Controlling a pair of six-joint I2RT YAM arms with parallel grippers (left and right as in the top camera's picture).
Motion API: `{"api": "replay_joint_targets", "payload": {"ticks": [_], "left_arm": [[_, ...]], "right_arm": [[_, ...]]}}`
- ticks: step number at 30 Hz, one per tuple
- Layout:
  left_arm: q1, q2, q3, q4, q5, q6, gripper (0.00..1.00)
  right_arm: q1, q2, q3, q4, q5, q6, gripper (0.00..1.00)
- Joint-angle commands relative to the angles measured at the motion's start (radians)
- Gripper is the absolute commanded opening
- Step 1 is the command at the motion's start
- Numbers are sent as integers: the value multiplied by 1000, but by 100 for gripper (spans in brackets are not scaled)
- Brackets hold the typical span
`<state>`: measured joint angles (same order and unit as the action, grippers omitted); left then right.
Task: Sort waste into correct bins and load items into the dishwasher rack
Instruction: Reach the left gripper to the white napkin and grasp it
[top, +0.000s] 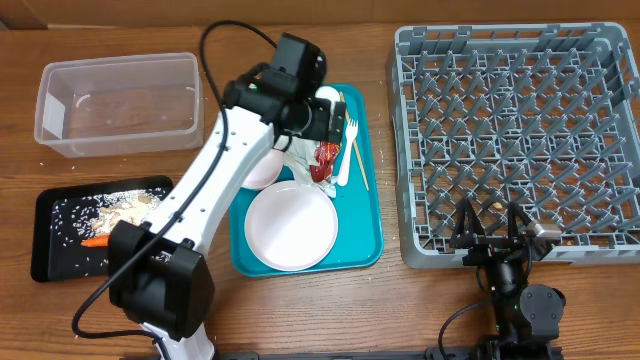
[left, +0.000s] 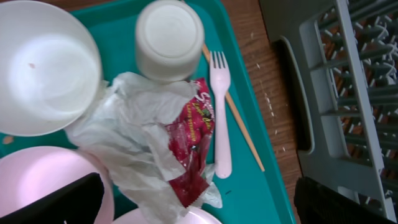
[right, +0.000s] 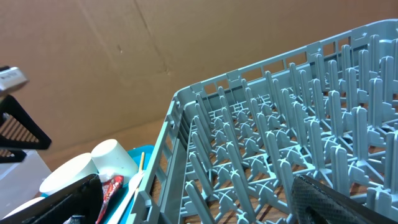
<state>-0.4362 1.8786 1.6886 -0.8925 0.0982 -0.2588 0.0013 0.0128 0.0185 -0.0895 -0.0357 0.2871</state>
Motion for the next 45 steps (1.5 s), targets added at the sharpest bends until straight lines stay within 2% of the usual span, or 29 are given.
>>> {"api": "replay_joint_targets", "payload": {"ticks": [1,3,9,14,20,28,30,31,33,41,43,45], "left_arm": [[-11,72,14,-4,21,-56,100],[-11,121,14,3,-3,-85,100],[-10,214,14,83,-158,-68,100],[-11,249,14,148,-161,43,97],[-10,270,14,146,-161,77,83],[-10,317,14,139,-162,125,84],[-10,317,14,145,-166,125,81],[-10,317,14,148,-173,125,78],[-11,317,14,153,-204,125,65],[-12,317,38,110,-240,124,8],[-13,316,59,83,-239,124,4],[-14,316,87,46,-236,116,4]], "right_arm": [[-3,-9,-10,6,12,-7,100],[-3,-9,-10,6,13,-7,100],[-3,-9,-10,6,12,-7,100],[-3,-9,-10,6,12,-7,100],[-3,-9,-10,6,13,-7,100],[-3,-9,-10,6,13,-7,100],[-3,-9,-10,6,12,-7,100],[-3,-9,-10,6,12,-7,100],[-3,-9,-10,6,13,-7,100],[-3,-9,-10,6,13,-7,100],[-3,-9,-10,6,12,-7,100],[-3,-9,-10,6,12,-7,100]]}}
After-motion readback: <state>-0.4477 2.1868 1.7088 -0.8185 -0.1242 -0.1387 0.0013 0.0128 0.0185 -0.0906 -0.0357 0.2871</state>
